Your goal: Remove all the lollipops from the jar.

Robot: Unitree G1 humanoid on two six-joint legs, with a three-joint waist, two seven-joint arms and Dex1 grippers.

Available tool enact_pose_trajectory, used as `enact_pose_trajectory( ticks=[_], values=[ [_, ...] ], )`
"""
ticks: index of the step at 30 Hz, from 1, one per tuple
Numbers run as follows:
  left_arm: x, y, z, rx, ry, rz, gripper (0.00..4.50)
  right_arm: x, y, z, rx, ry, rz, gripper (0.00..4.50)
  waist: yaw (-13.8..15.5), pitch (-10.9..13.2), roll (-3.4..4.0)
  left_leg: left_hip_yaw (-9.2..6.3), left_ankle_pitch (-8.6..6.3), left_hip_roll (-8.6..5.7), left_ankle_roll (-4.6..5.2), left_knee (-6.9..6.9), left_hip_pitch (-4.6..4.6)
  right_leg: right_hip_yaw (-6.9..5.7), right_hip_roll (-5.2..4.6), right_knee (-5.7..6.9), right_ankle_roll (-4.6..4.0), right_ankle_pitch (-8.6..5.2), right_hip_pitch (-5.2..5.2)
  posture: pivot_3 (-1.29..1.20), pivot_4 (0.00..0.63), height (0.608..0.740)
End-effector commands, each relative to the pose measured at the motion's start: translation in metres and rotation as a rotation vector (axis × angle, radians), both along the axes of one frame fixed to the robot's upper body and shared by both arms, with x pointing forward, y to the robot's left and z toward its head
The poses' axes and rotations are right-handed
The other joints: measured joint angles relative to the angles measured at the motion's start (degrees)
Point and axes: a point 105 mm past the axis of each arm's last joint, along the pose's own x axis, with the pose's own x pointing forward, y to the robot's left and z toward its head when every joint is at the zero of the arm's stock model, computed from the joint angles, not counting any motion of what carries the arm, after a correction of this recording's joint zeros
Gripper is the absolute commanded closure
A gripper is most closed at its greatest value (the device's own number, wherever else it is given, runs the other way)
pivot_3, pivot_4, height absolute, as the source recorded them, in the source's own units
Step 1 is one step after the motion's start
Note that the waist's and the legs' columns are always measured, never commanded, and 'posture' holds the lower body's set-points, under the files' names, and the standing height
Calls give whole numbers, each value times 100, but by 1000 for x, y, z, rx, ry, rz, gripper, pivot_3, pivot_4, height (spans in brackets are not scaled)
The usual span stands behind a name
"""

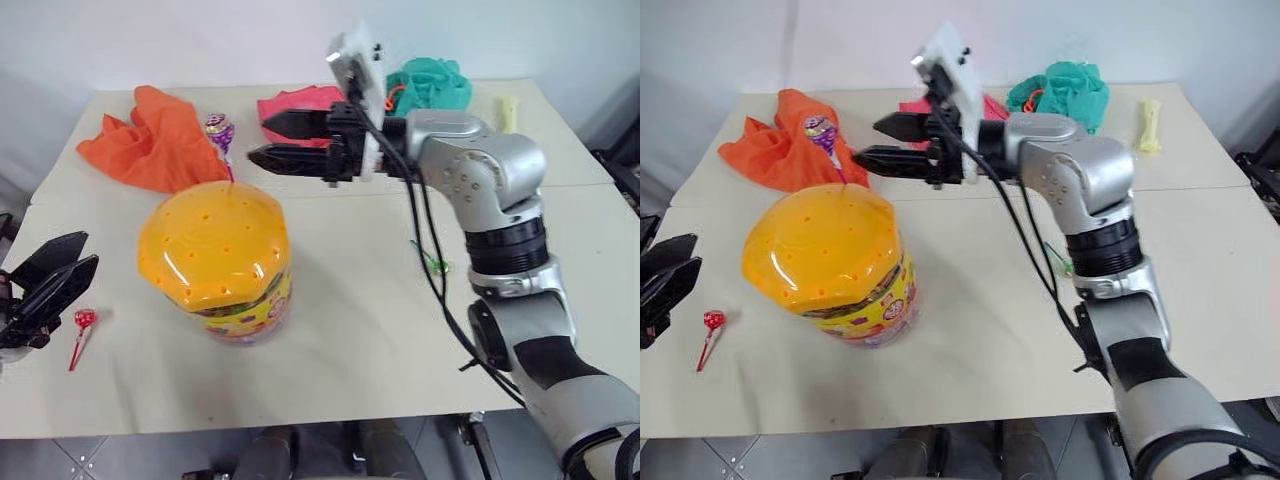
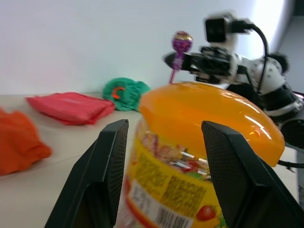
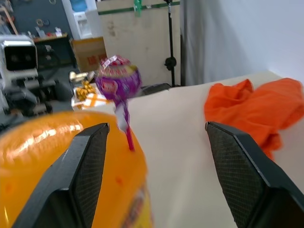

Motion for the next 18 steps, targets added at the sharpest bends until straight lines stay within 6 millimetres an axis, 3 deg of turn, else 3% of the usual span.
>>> enact_pose_trajectory(
  ticks=[1, 7, 17, 18],
  values=[
    [-5, -5, 9, 24, -42, -8, 1895, -11, 12, 13, 15, -42, 37, 1118, -40, 0, 0, 0, 0, 0, 0, -2, 0, 0, 0, 4, -1, 0, -1, 0, 150, 740],
    [-5, -9, 10, 34, -60, -4, 1895, -18, 29, 13, 35, -36, 82, 1118, -67, 0, 0, 1, 0, 1, -1, -4, 0, 1, 3, 8, -1, 0, -3, 0, 150, 740],
    [-4, -15, 17, 59, -99, -23, 1895, -22, 37, 24, 137, -83, 113, 4438, -52, 0, 0, 0, 0, -1, 0, -3, 0, 1, 2, 7, -1, 0, -2, 0, 150, 740],
    [-4, -17, 19, 66, -108, -36, 1895, -22, 31, 31, 187, -103, 126, 4476, -52, 0, 0, 1, 0, -1, 0, -3, 0, 1, 2, 7, -1, 0, -2, 0, 150, 740]
  ],
)
